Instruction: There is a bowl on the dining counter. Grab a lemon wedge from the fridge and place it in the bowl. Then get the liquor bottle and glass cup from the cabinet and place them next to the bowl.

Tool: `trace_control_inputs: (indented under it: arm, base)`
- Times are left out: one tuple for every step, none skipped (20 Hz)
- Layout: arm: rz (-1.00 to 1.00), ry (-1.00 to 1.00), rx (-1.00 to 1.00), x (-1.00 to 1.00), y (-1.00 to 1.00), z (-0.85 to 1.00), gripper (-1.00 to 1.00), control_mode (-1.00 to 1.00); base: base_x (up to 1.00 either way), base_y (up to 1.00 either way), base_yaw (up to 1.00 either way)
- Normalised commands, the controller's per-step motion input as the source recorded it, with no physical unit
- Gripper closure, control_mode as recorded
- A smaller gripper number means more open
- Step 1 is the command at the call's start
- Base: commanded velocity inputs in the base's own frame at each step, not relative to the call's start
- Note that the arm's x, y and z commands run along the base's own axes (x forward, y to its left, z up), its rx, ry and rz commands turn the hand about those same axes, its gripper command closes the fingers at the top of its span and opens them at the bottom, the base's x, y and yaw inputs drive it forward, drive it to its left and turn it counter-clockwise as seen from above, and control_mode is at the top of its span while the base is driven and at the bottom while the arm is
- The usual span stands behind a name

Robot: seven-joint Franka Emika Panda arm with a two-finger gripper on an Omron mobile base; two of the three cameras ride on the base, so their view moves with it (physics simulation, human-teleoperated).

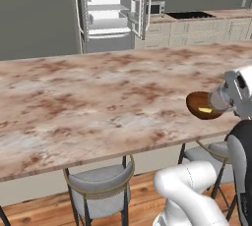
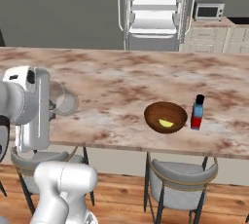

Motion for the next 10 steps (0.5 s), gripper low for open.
trace_control_inputs:
  arm:
    - [-0.02,0.39,0.02,1.0,0.06,-0.25,1.0,-1.0]
    - [0.0,0.41,0.01,1.0,0.02,-0.27,1.0,-1.0]
    - [0.0,0.45,0.02,1.0,0.0,-0.31,1.0,-1.0]
    - [0.0,0.49,0.02,1.0,0.0,-0.35,1.0,-1.0]
    - [0.0,0.53,0.03,1.0,0.0,-0.37,1.0,-1.0]
    - [0.01,0.53,0.02,1.0,0.0,-0.39,1.0,-1.0]
    - [0.04,0.55,0.02,1.0,0.0,-0.44,1.0,-1.0]
    - [0.08,0.52,0.0,1.0,0.0,-0.48,1.0,-1.0]
    - [0.09,0.49,0.0,0.93,0.0,-0.55,1.0,-1.0]
    - [0.08,0.51,0.0,0.87,0.0,-0.67,1.0,-1.0]
  base:
    - [0.0,0.0,0.0]
    - [0.0,0.0,0.0]
    - [0.0,0.0,0.0]
    - [0.0,0.0,0.0]
    - [0.0,0.0,0.0]
    - [0.0,0.0,0.0]
    - [0.0,0.0,0.0]
    - [0.0,0.0,0.0]
    - [0.0,0.0,0.0]
    - [0.0,0.0,0.0]
